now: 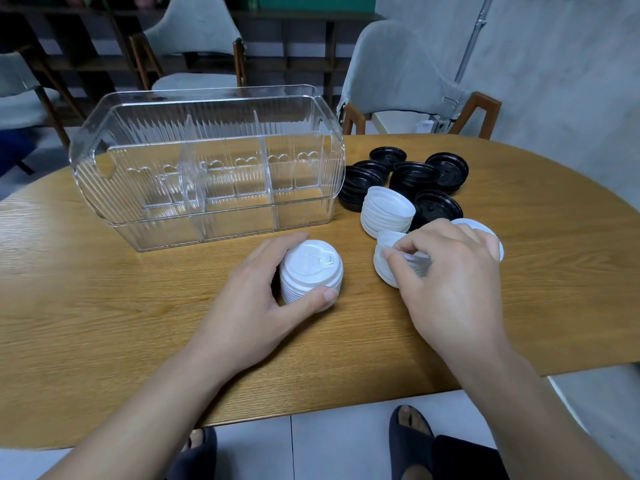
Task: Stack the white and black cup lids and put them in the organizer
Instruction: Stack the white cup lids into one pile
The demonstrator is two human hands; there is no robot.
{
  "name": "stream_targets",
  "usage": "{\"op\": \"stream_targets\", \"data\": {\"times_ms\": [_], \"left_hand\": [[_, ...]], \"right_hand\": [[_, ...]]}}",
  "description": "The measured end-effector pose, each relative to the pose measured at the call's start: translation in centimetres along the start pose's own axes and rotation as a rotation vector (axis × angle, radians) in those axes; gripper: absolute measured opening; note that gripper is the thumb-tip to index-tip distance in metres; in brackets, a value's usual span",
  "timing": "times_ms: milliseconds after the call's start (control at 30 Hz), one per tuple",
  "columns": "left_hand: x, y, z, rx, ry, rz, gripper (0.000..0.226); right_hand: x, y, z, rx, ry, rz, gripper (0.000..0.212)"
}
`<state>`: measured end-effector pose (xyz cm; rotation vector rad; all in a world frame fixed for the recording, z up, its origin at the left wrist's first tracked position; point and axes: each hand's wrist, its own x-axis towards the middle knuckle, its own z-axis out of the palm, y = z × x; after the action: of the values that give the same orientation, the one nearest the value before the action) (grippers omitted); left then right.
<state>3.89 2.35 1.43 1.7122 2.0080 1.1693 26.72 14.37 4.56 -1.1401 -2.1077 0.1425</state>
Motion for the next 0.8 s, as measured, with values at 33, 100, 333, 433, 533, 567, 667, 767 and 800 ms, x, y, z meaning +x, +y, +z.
{"op": "stream_targets", "data": {"times_ms": [33, 100, 333, 433, 533, 567, 667, 767, 800], "left_hand": [[0.0, 0.0, 0.0, 0.001, 0.002, -0.003, 0.083], [0.0, 0.1, 0.0, 0.000, 0.010, -0.008, 0.083], [-0.1, 0.3, 0.0, -0.017, 0.048, -0.010, 0.084], [-0.2, 0.6, -0.2, -0.077, 0.064, 0.039, 0.101], [-0.3, 0.9, -0.4, -0.103, 0.086, 0.117, 0.114], [-0.4, 0.9, -0.4, -0.113, 0.100, 0.141, 0.114], [-0.6, 0.8, -0.3, -0.129, 0.146, 0.180, 0.105], [-0.6, 0.7, -0.3, -0.135, 0.177, 0.178, 0.092], [-0.6, 0.8, -0.4, -0.134, 0.187, 0.178, 0.088]], "right_hand": [[0.0, -0.1, -0.1, -0.005, 0.030, -0.027, 0.016], [0.1, -0.5, -0.2, 0.001, 0.106, -0.093, 0.015], [-0.2, -3.2, -0.2, 0.445, 0.042, -0.062, 0.017], [-0.2, -4.2, 0.0, 0.711, -0.077, 0.091, 0.018], [0.3, -4.7, 0.5, 0.941, -0.143, 0.218, 0.026], [0.4, -4.8, 0.8, 0.995, -0.162, 0.259, 0.029], [0.4, -5.2, 1.6, 1.121, -0.206, 0.384, 0.034], [0.3, -5.4, 2.0, 1.164, -0.235, 0.442, 0.032], [0.3, -5.5, 2.0, 1.163, -0.243, 0.442, 0.030]]}}
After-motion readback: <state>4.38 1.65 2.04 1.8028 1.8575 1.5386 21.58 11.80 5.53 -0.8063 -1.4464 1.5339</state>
